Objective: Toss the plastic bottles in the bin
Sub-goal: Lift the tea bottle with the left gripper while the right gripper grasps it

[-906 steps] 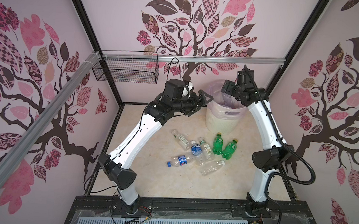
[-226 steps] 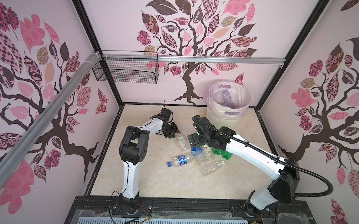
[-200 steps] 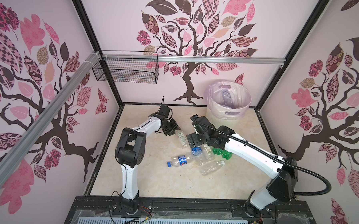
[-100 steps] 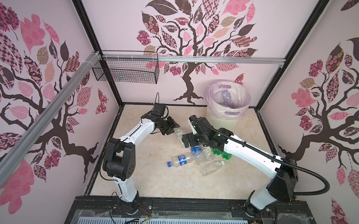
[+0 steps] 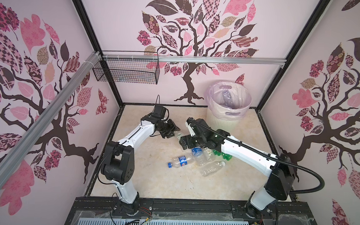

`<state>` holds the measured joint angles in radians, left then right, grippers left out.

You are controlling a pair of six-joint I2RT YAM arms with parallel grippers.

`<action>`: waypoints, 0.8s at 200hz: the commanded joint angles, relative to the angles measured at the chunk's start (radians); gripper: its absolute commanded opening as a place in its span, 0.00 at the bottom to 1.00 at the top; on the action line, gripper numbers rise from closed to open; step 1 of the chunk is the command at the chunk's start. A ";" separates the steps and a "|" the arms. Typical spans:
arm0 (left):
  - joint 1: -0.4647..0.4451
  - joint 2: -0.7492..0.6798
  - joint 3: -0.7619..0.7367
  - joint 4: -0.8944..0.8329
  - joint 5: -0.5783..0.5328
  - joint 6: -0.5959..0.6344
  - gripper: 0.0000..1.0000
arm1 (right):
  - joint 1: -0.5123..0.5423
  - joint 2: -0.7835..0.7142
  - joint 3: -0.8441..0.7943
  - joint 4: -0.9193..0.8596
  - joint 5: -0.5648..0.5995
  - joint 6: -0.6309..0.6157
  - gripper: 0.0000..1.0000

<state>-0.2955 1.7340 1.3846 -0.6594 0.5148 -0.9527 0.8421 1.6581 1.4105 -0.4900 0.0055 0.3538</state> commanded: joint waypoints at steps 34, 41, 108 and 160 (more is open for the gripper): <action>-0.020 -0.013 0.050 -0.017 0.004 -0.017 0.34 | 0.004 0.061 0.055 -0.021 -0.008 -0.013 0.88; -0.026 -0.013 0.048 -0.016 0.004 -0.021 0.34 | 0.004 0.063 0.055 -0.021 -0.015 -0.010 0.87; -0.053 -0.004 0.073 -0.007 0.000 -0.041 0.34 | 0.005 0.045 0.031 -0.027 -0.030 -0.001 0.83; -0.057 0.000 0.092 -0.014 0.001 -0.047 0.34 | 0.008 0.042 0.013 -0.045 -0.009 0.016 0.76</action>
<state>-0.3477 1.7344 1.4315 -0.6716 0.5102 -0.9955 0.8452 1.6962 1.4220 -0.5049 -0.0185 0.3561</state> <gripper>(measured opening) 0.411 0.775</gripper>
